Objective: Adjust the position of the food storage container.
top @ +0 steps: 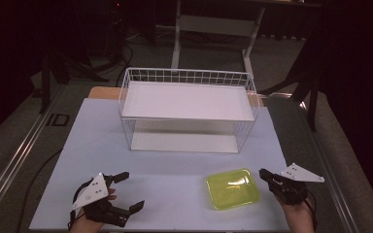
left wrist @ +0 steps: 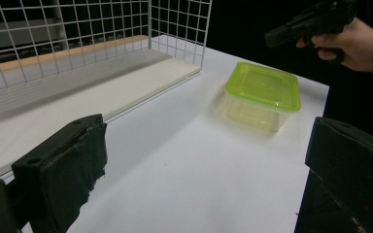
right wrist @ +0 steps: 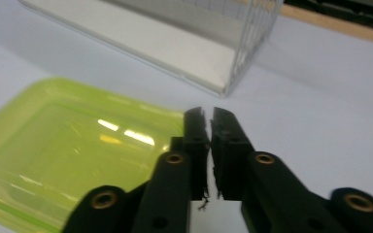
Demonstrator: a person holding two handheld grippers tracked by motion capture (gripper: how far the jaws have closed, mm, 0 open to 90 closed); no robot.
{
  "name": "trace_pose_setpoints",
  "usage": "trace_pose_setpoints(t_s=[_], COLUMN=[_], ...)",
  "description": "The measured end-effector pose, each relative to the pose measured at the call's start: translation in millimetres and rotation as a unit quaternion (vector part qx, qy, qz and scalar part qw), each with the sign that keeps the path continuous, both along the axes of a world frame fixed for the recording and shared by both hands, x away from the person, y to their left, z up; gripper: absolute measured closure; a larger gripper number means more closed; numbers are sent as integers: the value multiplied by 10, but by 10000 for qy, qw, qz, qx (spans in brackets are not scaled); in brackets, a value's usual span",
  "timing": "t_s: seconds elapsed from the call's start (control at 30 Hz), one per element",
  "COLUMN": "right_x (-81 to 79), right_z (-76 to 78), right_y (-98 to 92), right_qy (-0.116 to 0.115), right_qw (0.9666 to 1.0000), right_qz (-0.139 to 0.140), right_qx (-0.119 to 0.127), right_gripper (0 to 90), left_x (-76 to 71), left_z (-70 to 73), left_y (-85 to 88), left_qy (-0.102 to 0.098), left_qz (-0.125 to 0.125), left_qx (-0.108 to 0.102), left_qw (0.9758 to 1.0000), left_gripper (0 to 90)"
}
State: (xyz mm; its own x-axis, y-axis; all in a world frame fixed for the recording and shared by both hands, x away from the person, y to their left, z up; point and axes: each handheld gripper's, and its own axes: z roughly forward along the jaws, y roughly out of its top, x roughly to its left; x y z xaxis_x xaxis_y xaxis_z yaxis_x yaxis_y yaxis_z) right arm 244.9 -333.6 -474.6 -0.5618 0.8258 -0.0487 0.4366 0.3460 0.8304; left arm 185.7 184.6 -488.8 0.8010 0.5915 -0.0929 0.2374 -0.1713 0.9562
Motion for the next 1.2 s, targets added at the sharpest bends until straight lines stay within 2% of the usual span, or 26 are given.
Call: trace_pose_setpoints(t_s=[0.2,0.23,0.37,0.47,0.57,0.67,0.77,0.97,1.2], right_x=[-22,-32,-37,-51,-100,-117,-114,-68,-26], right_z=[-132,-193,-320,-367,-407,-421,-448,-522,-536], right_y=[-54,-84,-137,-148,-156,-161,-152,-62,49], right_qy=[185,321,615,735,864,896,1054,1309,1420], right_qw=[9998,9994,9980,9972,9958,9955,9938,9897,9869], right_qz=[-44,-68,-95,-26,124,208,315,551,737], right_qx=[-98,-93,-104,-118,-275,-247,-124,-164,-212], right_gripper=[900,900,900,900,900,900,900,900,900], left_x=[-5,-7,-12,-15,-12,-10,-11,-9,-8], left_z=[5,7,8,10,6,2,1,1,-3], left_y=[-10,-11,-13,-14,-17,-22,-30,-25,-33], left_qy=[-2,-7,-8,-18,-16,-5,4,0,1], left_qz=[-7,-8,-2,-5,-9,-21,-24,-15,-34], left_qx=[7,7,13,7,31,42,43,35,59], left_qw=[10000,10000,10000,10000,10000,10000,10000,10000,10000], left_gripper=[22,23,23,23,22,23,22,22,23])
